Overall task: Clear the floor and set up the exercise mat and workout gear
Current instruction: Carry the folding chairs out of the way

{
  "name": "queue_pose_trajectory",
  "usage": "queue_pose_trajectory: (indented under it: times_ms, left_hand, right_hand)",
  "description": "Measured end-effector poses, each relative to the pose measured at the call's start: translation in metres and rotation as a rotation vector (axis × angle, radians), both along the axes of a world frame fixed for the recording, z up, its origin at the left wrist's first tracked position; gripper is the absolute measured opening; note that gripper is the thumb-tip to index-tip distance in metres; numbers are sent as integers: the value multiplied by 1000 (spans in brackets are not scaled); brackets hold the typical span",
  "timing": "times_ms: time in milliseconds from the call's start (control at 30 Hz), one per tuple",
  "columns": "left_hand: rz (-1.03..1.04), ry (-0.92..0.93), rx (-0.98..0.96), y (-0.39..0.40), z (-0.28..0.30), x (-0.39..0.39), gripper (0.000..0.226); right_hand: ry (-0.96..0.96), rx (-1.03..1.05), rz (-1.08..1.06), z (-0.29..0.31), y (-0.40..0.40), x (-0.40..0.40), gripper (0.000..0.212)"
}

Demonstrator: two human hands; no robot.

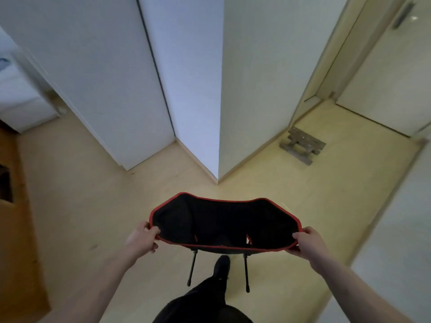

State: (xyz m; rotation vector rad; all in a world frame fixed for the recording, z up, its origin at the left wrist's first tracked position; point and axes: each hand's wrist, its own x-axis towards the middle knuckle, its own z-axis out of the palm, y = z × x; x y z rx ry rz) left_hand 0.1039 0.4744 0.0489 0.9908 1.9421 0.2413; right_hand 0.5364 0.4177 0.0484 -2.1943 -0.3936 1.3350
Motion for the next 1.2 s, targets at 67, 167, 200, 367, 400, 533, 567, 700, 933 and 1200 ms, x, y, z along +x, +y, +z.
queue_pose_trajectory:
  times_ms: [67, 167, 200, 367, 400, 533, 567, 700, 933, 1200]
  left_hand:
    - [-54, -9, -5, 40, -1, 35, 18]
    - [-126, -30, -21, 90, 3, 84, 16]
    - [-143, -32, -28, 100, 5, 97, 15]
    - [-186, -47, -15, 166, 3, 171, 12]
    - [-195, -43, -7, 175, 3, 185, 11]
    - [-161, -83, 7, 210, 3, 249, 9]
    - [-155, -84, 12, 216, 3, 262, 9]
    - [-109, -95, 36, 237, 3, 325, 8]
    - [-32, -107, 35, 273, 7, 408, 9]
    - [-79, -107, -6, 364, -3, 480, 8]
  right_hand:
    - [-14, 0, -30, 2, 23, 30, 15]
    - [-45, 8, -70, 6, 48, 73, 13]
    - [-53, 6, -73, 8, 52, 83, 12]
    - [-50, 8, -135, 4, 79, 159, 9]
    - [-53, 10, -141, 2, 85, 172, 9]
    - [-19, 20, -149, -1, 119, 233, 10]
    - [-8, 27, -143, -1, 127, 247, 11]
    - [12, 52, -90, 0, 163, 315, 15]
    - [31, 52, -86, 7, 227, 404, 16]
    - [-9, -5, -124, -14, 297, 464, 17]
